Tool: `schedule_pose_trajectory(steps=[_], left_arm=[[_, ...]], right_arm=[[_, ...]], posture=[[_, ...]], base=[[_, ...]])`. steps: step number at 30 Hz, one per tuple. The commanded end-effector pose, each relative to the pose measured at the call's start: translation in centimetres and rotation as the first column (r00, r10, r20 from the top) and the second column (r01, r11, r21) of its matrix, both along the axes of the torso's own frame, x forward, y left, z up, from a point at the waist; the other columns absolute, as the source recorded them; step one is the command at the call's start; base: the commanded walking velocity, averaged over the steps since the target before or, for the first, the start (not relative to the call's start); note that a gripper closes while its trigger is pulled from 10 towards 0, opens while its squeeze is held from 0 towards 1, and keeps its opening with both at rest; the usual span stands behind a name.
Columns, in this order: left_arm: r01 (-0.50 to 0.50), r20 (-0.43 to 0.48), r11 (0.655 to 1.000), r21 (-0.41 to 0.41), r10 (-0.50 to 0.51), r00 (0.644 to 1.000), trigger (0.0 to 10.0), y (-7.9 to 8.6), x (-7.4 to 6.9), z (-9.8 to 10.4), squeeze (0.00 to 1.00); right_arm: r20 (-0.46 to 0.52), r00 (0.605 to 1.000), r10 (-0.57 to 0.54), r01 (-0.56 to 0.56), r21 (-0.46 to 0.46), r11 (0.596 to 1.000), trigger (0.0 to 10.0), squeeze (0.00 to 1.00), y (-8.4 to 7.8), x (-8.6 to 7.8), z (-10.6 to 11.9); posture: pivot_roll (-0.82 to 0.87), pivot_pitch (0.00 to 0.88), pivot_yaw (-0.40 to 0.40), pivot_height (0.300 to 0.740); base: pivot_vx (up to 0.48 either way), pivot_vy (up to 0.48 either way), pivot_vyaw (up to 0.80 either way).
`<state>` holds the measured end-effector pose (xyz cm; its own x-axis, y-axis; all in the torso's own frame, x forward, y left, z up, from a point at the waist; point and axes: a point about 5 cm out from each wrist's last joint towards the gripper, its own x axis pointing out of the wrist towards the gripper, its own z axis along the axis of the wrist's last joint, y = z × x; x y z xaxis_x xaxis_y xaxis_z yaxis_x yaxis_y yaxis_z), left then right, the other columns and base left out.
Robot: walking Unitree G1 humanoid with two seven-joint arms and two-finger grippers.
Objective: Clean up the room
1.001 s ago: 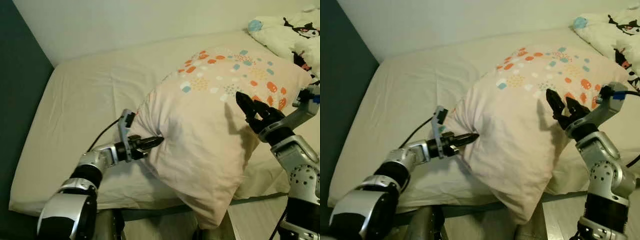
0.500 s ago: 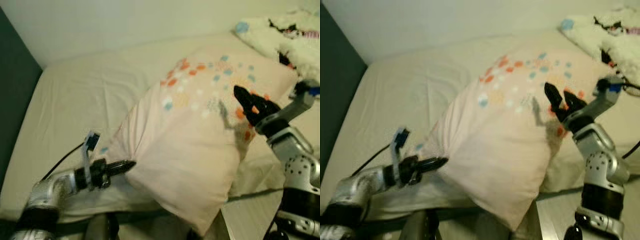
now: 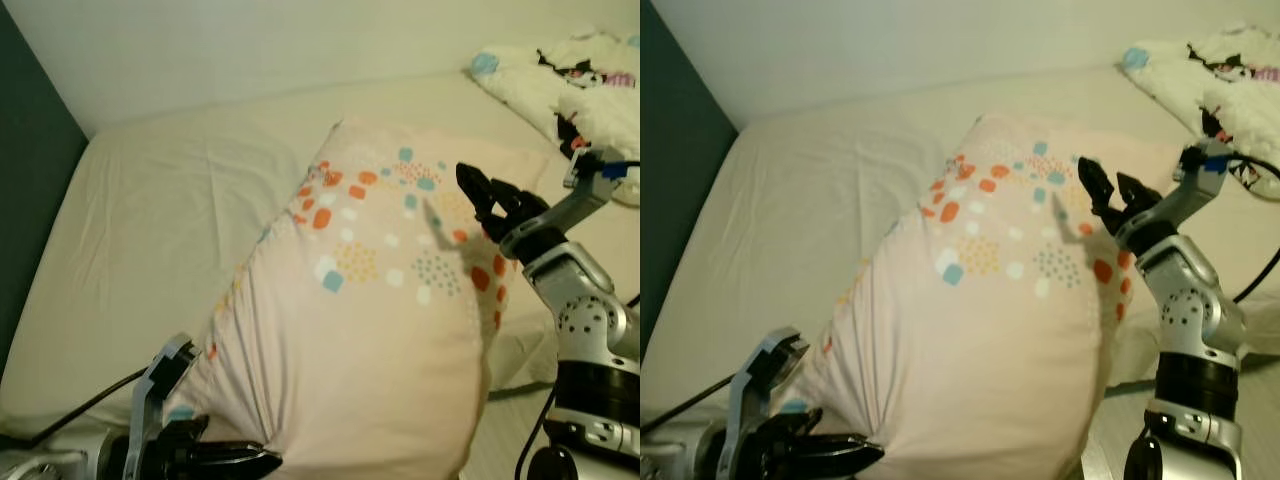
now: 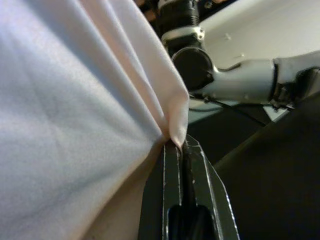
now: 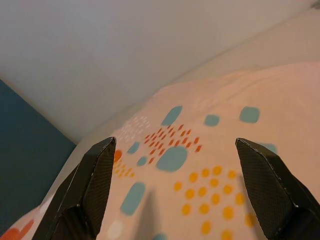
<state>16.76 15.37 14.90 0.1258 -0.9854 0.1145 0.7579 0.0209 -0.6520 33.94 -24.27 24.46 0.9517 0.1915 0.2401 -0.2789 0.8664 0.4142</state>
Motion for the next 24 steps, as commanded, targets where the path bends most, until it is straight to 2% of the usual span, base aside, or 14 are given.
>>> schedule_pose_trajectory(steps=[1,2,3,4,5,6,7,8,12,15,16,17,21,24], left_arm=[[-0.048,0.018,0.999,0.022,0.047,0.999,0.0,-0.8,-0.2,-0.3,0.00],[-0.184,0.066,0.977,0.104,0.178,0.982,10.0,-0.7,0.9,-1.1,0.00],[-0.275,0.101,0.949,0.157,0.261,0.960,10.0,-0.6,1.6,-1.7,0.00],[-0.422,0.160,0.879,0.222,0.394,0.905,10.0,0.0,3.1,-2.5,0.00],[-0.469,0.166,0.851,0.236,0.440,0.882,10.0,0.5,3.7,-2.7,0.00],[-0.469,0.166,0.851,0.236,0.440,0.882,10.0,0.5,3.7,-2.7,0.00],[-0.525,0.191,0.811,0.257,0.490,0.850,10.0,1.2,4.5,-3.0,0.65],[-0.558,0.206,0.784,0.271,0.519,0.829,10.0,1.9,5.0,-3.0,1.00],[-0.635,0.254,0.715,0.292,0.582,0.772,10.0,4.3,6.1,-2.4,1.00],[-0.650,0.246,0.712,0.266,0.602,0.760,10.0,5.5,6.4,-1.5,0.95],[-0.657,0.241,0.715,0.240,0.612,0.754,10.0,6.5,6.6,-0.8,0.69],[-0.661,0.236,0.719,0.214,0.619,0.749,10.0,7.5,6.8,-0.1,0.00],[-0.678,0.251,0.711,0.187,0.633,0.733,10.0,9.4,7.7,0.7,0.00],[-0.744,0.302,0.645,0.173,0.684,0.664,10.0,10.6,10.4,0.6,0.00]], right_arm=[[0.011,1.000,0.005,-0.005,0.000,1.000,10.0,0.00,0.2,0.2,0.1],[0.008,1.000,0.018,-0.018,-0.001,1.000,10.0,0.00,0.5,0.2,-0.1],[0.006,1.000,0.027,-0.027,-0.001,1.000,10.0,0.00,0.6,0.2,-0.2],[-0.010,0.999,0.042,-0.042,-0.015,0.999,10.0,0.69,0.9,0.1,-0.4],[-0.028,0.998,0.053,-0.054,-0.048,0.997,10.0,1.00,1.1,0.0,-0.7],[-0.028,0.998,0.053,-0.054,-0.048,0.997,10.0,1.00,1.1,0.0,-0.7],[-0.038,0.996,0.078,-0.081,-0.080,0.994,10.0,1.00,1.5,-0.1,-0.9],[-0.064,0.992,0.108,-0.116,-0.126,0.985,10.0,1.00,1.9,-0.4,-1.3],[-0.120,0.981,0.151,-0.174,-0.210,0.962,10.0,1.00,3.0,-1.3,-2.0],[-0.120,0.977,0.177,-0.198,-0.197,0.960,10.0,1.00,3.4,-2.0,-2.1],[-0.117,0.973,0.198,-0.217,-0.181,0.959,10.0,1.00,3.7,-2.6,-2.3],[-0.125,0.970,0.209,-0.228,-0.173,0.958,10.0,1.00,4.0,-3.3,-2.6],[-0.181,0.968,0.175,-0.202,-0.142,0.969,10.0,1.00,5.0,-4.3,-3.8],[-0.214,0.964,0.157,-0.182,-0.099,0.978,10.0,1.00,6.9,-5.5,-5.7]], posture=[[-0.04,0.190,0.017,0.532],[-0.04,0.191,0.018,0.532],[-0.04,0.191,0.018,0.532],[-0.04,0.189,0.016,0.532],[-0.04,0.189,0.016,0.532],[-0.04,0.189,0.016,0.532],[-0.04,0.188,0.018,0.532],[-0.04,0.186,0.020,0.532],[-0.04,0.185,0.022,0.532],[-0.05,0.184,0.023,0.532],[-0.05,0.184,0.023,0.532],[-0.05,0.184,0.023,0.532],[-0.05,0.184,0.023,0.532],[-0.05,0.187,0.023,0.532]], base=[[0.000,0.000,0.00],[0.000,0.000,0.00],[0.000,0.000,0.00],[0.000,0.000,0.00],[0.000,0.000,0.00],[0.000,0.000,0.00],[0.000,0.000,0.00],[0.000,0.000,0.00],[0.000,0.000,0.00],[0.000,0.000,0.00],[0.000,0.000,0.00],[0.000,0.000,0.00],[0.000,0.000,0.00],[0.000,0.000,0.00]])
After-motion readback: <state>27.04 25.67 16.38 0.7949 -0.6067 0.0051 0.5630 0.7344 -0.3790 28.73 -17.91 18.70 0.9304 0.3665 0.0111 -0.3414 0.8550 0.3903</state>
